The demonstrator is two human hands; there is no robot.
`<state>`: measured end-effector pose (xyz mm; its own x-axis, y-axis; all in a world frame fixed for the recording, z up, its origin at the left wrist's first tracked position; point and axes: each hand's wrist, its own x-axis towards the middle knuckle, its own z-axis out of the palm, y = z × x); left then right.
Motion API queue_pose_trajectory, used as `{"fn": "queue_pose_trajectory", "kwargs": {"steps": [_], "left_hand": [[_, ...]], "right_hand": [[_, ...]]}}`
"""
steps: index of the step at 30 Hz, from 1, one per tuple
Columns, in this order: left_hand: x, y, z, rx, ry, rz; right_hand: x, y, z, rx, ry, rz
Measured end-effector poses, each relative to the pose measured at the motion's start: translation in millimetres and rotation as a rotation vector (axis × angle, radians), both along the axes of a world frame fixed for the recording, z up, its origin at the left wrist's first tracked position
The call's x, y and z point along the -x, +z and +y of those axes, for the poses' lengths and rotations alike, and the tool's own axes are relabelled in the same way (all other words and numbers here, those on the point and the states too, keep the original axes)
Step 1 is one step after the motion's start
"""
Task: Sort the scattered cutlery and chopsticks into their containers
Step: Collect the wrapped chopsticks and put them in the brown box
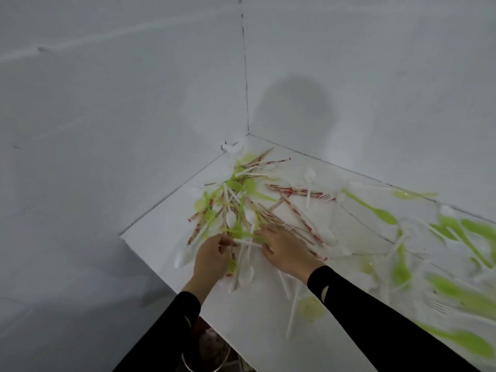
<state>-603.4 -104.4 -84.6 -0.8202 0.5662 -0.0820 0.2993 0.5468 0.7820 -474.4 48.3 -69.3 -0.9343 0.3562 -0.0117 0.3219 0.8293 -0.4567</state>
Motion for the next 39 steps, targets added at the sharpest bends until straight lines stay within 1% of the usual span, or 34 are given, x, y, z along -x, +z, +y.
{"fn": "queue_pose_trajectory", "kwargs": {"steps": [3, 5, 8, 10, 12, 14, 15, 17, 19, 20, 23, 25, 29, 33, 35, 36, 37, 39], "left_hand": [[11.8, -8.0, -1.0, -0.028, 0.078, 0.073], [24.0, -10.6, -1.7, -0.031, 0.103, 0.134], [52.7, -11.8, -2.4, 0.026, 0.119, 0.199], [70.6, -9.3, 0.1, 0.039, 0.112, 0.198], [81.3, -2.5, 7.0, 0.025, 0.091, 0.147], [87.9, 2.8, 18.6, 0.011, 0.057, 0.135], [89.6, 5.2, 26.5, 0.001, 0.04, 0.143], [88.9, 8.6, 44.5, -0.033, -0.006, 0.159], [85.4, 11.8, 62.7, -0.057, -0.063, 0.168], [84.7, 13.1, 71.4, -0.057, -0.099, 0.171], [86.2, 20.4, 103.4, -0.044, -0.219, 0.207], [91.8, 28.5, 124.4, -0.045, -0.244, 0.211], [109.1, 46.4, 171.5, -0.035, -0.247, 0.225], [131.8, 43.9, 221.0, 0.064, -0.286, 0.247], [145.3, 37.3, 239.3, 0.132, -0.302, 0.277], [151.8, 30.4, 251.1, 0.167, -0.319, 0.29], [159.5, 26.2, 257.2, 0.219, -0.346, 0.293], [172.0, 15.5, 271.1, 0.413, -0.442, 0.288]], "right_hand": [[17.6, -8.1, 3.1, -0.028, 0.044, -0.054], [22.8, -12.4, 5.2, -0.032, 0.047, -0.056], [24.8, -13.4, 10.0, -0.052, 0.017, -0.025], [21.3, -11.6, 16.1, -0.099, -0.007, 0.006], [13.7, -10.5, 24.5, -0.158, -0.05, 0.023], [5.6, -10.4, 34.1, -0.183, -0.111, 0.037], [2.5, -9.4, 39.5, -0.193, -0.128, 0.031], [-4.7, -5.5, 50.6, -0.206, -0.133, -0.054], [-9.6, -0.3, 61.4, -0.193, -0.122, -0.112], [-10.3, 2.5, 65.8, -0.183, -0.122, -0.108], [-6.4, 9.9, 85.5, -0.172, -0.194, -0.014], [0.0, 15.7, 100.2, -0.143, -0.238, 0.03], [19.7, 20.1, 130.2, -0.028, -0.292, -0.028], [40.4, 10.7, 149.5, 0.022, -0.238, -0.183], [47.9, 4.7, 155.9, 0.014, -0.195, -0.281], [48.9, 0.3, 161.4, -0.001, -0.192, -0.299], [51.1, -1.7, 163.4, -0.035, -0.191, -0.292], [52.2, -5.0, 170.6, -0.113, -0.195, -0.276]]}}
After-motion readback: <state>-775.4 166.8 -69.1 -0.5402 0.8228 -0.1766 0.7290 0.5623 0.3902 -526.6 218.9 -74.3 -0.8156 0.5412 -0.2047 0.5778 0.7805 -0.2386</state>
